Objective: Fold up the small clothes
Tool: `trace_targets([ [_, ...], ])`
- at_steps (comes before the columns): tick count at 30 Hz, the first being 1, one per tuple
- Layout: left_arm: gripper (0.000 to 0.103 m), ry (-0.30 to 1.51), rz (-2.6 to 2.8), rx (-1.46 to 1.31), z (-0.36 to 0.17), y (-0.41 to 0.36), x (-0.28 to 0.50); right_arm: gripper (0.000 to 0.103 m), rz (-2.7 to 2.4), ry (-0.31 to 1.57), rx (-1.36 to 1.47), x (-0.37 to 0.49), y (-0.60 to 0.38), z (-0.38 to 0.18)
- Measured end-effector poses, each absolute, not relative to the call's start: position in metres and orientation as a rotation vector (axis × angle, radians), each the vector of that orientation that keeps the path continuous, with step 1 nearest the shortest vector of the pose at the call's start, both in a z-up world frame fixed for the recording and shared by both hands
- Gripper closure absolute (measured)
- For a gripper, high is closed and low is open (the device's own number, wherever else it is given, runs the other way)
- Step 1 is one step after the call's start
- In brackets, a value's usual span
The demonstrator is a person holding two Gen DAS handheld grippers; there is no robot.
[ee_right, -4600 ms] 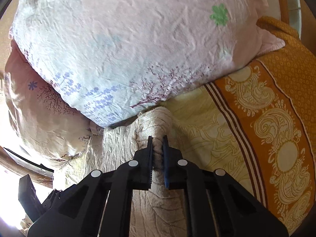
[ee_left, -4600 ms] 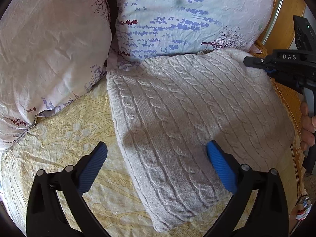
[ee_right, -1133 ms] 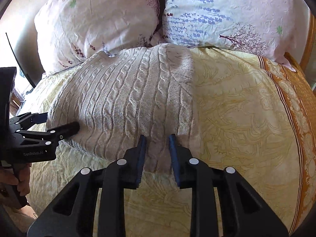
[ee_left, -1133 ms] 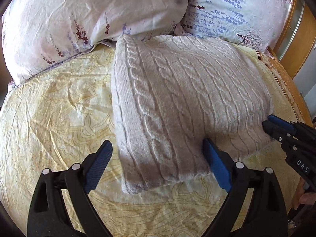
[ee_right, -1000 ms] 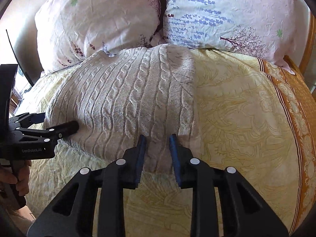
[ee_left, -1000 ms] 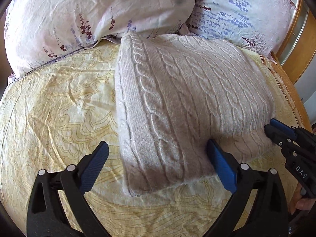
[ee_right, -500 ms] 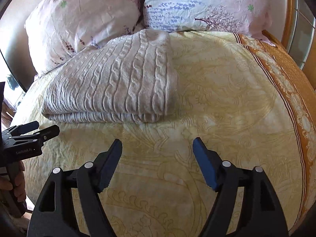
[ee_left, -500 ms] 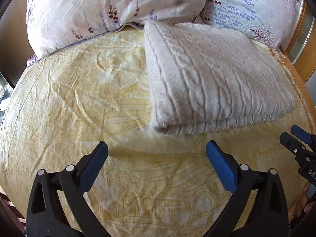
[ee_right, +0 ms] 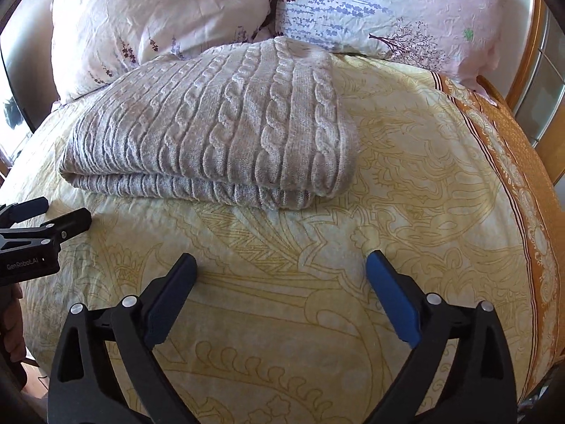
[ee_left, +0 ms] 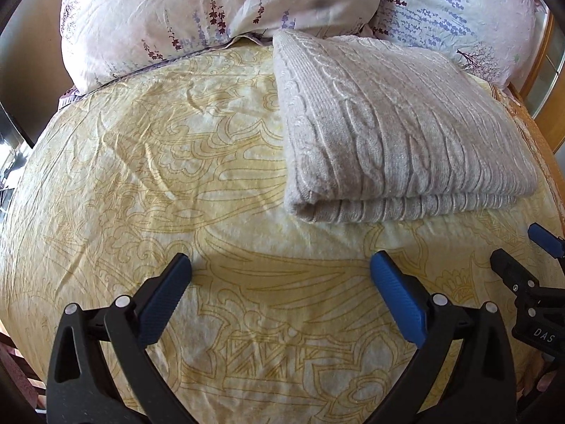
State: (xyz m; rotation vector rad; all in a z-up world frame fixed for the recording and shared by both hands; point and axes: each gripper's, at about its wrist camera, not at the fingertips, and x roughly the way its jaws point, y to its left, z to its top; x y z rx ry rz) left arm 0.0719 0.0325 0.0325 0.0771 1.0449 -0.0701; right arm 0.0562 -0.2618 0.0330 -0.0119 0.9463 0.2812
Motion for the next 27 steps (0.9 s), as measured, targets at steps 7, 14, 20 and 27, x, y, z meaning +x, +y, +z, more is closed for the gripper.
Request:
trace_targets([
  [7,0.002,1.043,-0.069,0.075,0.0326,0.0330,0.0710,0.001,0.271,0.952,-0.010,0.0569,-0.2630,0.0319],
  [14,0.002,1.053,-0.070,0.073,0.0323,0.0334,0.0715,0.001,0.272,0.952,-0.011,0.0569,-0.2633,0.0318],
  [20,0.002,1.065,-0.071,0.073,0.0321,0.0338,0.0747,0.001,0.272,0.951,-0.011,0.0569,-0.2632,0.0319],
  [27,0.002,1.070,-0.070,0.073,0.0318,0.0338,0.0757,0.001,0.273,0.951,-0.011,0.0569,-0.2633,0.0317],
])
